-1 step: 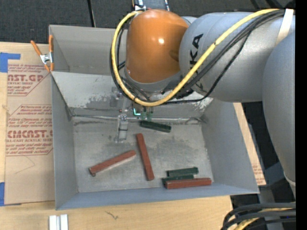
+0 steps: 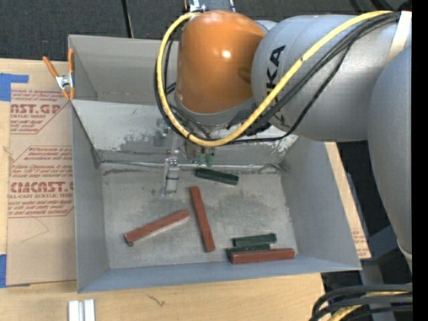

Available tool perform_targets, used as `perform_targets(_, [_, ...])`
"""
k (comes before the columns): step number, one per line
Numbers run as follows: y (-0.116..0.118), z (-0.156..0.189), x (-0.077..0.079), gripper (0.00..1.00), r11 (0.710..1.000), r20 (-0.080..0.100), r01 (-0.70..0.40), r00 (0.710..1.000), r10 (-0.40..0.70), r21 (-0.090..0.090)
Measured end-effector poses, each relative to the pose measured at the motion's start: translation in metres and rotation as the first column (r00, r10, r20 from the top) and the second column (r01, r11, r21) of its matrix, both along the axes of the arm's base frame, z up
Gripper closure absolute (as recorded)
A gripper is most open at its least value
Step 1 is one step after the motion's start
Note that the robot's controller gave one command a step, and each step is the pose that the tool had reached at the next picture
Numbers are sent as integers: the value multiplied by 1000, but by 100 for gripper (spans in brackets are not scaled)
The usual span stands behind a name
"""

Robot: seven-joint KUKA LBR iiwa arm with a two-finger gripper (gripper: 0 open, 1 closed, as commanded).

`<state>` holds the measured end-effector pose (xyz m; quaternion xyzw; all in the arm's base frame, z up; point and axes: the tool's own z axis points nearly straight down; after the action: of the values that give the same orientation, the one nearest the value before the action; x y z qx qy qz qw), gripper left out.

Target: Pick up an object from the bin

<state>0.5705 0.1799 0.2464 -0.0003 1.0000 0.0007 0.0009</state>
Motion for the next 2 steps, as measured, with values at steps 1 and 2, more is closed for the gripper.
perform_targets(1, [-8,-69,-22,0,996,3,-94,996,94,0])
perform_targets(2, [-31,-87,-63,0,972,-4,-236,972,236,-2])
